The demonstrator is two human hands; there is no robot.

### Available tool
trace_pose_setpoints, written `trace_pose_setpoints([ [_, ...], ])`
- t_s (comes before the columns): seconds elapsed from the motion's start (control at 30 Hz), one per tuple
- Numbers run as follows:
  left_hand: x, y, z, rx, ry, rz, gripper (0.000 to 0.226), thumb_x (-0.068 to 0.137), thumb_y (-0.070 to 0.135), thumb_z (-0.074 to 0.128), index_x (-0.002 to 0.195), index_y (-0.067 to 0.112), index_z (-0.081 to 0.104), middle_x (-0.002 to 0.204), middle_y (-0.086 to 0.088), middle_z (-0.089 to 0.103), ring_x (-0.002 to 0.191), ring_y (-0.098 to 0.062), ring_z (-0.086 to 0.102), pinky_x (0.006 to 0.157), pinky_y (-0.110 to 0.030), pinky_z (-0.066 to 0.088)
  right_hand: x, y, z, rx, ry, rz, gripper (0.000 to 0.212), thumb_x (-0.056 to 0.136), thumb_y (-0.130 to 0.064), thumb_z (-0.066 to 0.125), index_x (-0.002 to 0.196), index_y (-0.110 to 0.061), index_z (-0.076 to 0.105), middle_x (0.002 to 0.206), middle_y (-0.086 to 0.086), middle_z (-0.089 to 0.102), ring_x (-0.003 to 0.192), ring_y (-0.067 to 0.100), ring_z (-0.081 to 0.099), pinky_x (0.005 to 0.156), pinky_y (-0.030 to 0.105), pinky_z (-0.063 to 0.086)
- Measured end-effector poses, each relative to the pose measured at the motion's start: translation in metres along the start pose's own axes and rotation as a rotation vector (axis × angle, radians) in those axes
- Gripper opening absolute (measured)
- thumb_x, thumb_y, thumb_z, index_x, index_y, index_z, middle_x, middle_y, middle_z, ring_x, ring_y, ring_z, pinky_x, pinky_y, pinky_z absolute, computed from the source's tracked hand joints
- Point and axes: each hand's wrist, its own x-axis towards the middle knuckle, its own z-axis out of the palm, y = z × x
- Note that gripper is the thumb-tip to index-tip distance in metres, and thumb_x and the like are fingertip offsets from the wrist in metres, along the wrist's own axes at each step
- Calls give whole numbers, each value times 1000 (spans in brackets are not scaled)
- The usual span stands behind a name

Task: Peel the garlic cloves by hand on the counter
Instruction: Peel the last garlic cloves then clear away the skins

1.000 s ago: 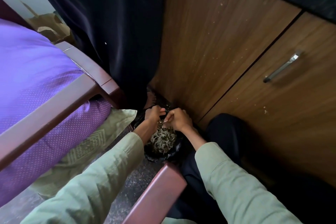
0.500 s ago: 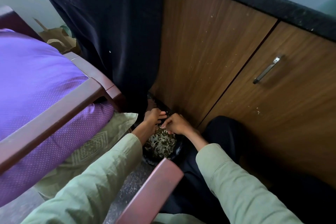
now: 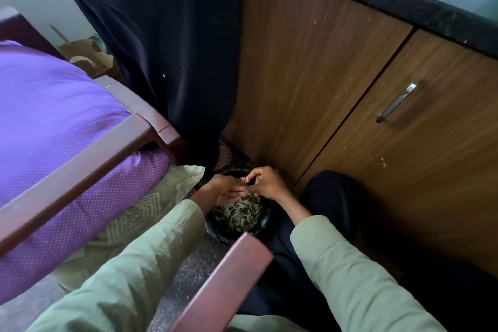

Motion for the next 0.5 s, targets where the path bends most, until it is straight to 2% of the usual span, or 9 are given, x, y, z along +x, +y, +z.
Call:
trace_pose_setpoints([
  [0.07, 1, -2, -3, -7, 2, 10, 16, 101, 21, 72, 110, 7, 73, 93, -6, 80, 80, -13, 74, 73, -26, 61, -1, 0, 3, -62, -17, -38, 30, 74, -35, 94, 99, -27, 79, 55, -3, 69, 48, 1, 60, 61, 28, 45],
  [0.13, 1, -4, -5, -5, 41, 48, 15, 97, 16, 76, 109, 8, 71, 94, -6, 80, 79, -12, 74, 72, -26, 59, -2, -2, 6, -77, -67, -66, 36, 75, -30, 92, 109, -27, 80, 55, -4, 69, 51, 3, 64, 60, 26, 45],
  [0.2, 2, -5, -6, 3, 88, 93, 15, 93, 8, 79, 105, 8, 69, 87, -9, 77, 71, -11, 73, 66, -24, 58, -4, -4, 7, -63, -109, -71, 42, 75, -23, 91, 115, -23, 80, 53, -7, 68, 51, 3, 65, 58, 23, 45],
  [0.3, 4, -9, -7, 94, 139, 150, 7, 99, 3, 68, 95, 9, 69, 74, -7, 76, 59, -8, 70, 55, -21, 54, -7, -5, 4, -12, -151, -71, 43, 78, -13, 90, 119, -14, 78, 54, -6, 68, 50, 4, 64, 57, 18, 47],
  [0.4, 8, -11, -9, 383, 244, 242, 14, 94, 2, 69, 84, 10, 74, 67, -4, 71, 56, -9, 61, 60, -23, 51, -10, -8, -2, 2, -98, -72, 23, 86, -14, 80, 109, -16, 83, 53, -2, 67, 48, 5, 61, 58, 22, 49],
  [0.5, 7, -6, -8, 590, 248, 242, 11, 93, 4, 69, 93, 7, 79, 83, -8, 73, 73, -21, 66, 77, -32, 57, -15, -12, -8, -28, 15, -53, 15, 94, -25, 70, 96, -26, 84, 52, -14, 67, 56, 6, 68, 69, 27, 54],
])
